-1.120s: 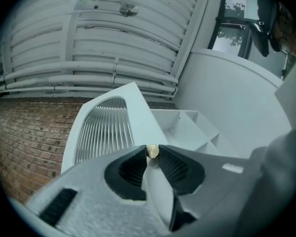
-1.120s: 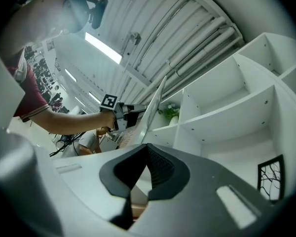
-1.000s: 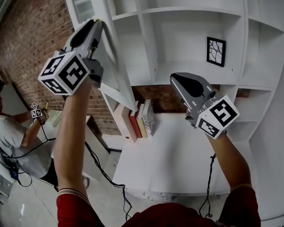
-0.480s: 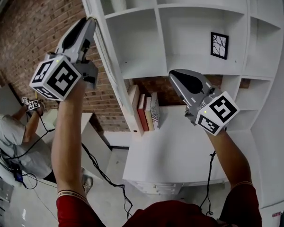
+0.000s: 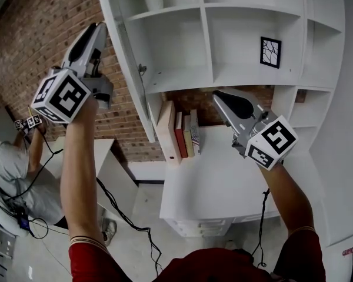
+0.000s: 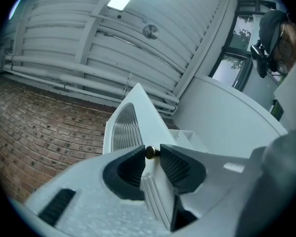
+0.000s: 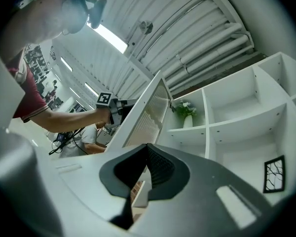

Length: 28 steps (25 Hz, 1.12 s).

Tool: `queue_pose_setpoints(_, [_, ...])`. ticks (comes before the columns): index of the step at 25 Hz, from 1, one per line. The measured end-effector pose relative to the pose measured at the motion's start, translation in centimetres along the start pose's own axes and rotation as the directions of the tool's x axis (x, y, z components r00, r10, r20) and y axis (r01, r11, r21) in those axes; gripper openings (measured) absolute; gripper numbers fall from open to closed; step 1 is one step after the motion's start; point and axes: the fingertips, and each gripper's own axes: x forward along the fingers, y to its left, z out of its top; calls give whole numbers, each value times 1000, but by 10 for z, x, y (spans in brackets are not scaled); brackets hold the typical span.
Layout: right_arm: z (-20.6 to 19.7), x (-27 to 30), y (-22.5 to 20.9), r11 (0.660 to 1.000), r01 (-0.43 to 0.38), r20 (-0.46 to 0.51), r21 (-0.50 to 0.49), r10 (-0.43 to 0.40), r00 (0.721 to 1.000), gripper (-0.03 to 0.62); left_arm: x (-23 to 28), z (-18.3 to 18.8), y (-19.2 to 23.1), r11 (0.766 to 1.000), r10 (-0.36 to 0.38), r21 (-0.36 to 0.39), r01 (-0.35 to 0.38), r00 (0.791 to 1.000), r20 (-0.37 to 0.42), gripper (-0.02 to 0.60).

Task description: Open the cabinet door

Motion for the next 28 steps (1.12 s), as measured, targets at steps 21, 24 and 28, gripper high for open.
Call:
queue_pose_setpoints(21, [-2,39,60,1000,-10,-63,-7,9,998,12,-58,10,78,997,78,5,-78,997,-25,63])
queue_pose_setpoints(24, [-4,38,58,1000,3,-79,-6,-3,997,12,-58,2,85,997,79,9,-79,996,-44,57])
queue_pose_setpoints(28, [3,34,62,1000,18,-94,-18,-20,995,13,-61,-6,86,997,82,15,-81,994,-68,34])
